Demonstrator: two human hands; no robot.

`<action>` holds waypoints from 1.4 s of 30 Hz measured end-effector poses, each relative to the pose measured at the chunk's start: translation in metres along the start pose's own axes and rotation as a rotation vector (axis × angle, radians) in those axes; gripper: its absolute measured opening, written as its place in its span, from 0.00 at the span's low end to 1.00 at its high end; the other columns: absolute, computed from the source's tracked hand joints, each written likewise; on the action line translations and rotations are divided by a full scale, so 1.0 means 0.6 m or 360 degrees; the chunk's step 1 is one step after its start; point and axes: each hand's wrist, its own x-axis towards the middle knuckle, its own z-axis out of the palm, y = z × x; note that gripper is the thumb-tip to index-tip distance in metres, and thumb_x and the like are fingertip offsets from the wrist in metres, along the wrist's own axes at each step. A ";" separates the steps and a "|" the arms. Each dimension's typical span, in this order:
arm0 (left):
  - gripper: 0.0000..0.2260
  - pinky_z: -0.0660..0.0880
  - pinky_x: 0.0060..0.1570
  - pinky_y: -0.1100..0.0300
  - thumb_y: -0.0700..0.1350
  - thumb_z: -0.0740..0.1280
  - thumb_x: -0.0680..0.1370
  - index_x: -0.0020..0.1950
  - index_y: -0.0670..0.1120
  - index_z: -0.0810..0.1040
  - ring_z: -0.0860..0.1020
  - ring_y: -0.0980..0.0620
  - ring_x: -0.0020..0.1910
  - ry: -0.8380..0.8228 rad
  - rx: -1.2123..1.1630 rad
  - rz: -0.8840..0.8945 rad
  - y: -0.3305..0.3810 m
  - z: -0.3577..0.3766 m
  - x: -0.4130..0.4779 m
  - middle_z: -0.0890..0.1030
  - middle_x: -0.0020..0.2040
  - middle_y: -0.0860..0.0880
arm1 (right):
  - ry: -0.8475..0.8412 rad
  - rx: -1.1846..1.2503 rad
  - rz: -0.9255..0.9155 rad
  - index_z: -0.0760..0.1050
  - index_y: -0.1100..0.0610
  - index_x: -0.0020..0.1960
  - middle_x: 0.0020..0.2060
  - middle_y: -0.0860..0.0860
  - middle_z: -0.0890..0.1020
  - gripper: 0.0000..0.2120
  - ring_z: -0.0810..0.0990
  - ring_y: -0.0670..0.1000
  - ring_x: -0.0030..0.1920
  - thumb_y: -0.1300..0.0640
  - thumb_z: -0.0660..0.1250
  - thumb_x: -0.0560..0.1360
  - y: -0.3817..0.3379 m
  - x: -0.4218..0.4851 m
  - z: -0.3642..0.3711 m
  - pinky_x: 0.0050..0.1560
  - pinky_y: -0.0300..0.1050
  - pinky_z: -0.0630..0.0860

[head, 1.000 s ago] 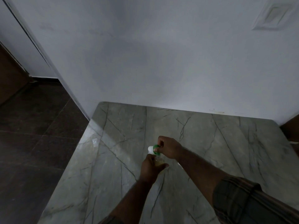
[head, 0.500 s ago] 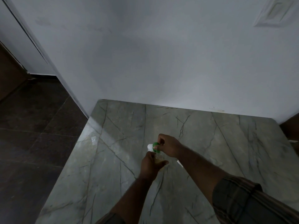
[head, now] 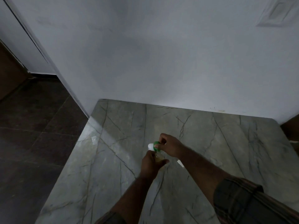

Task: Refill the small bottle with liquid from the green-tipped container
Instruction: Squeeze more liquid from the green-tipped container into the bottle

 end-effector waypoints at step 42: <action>0.20 0.74 0.36 0.70 0.50 0.80 0.67 0.51 0.53 0.72 0.78 0.62 0.43 0.0034 0.0020 0.0062 -0.006 0.003 0.005 0.78 0.45 0.58 | -0.0004 0.0072 0.0083 0.69 0.52 0.40 0.31 0.46 0.73 0.12 0.69 0.45 0.31 0.49 0.71 0.73 0.003 0.006 0.006 0.33 0.39 0.66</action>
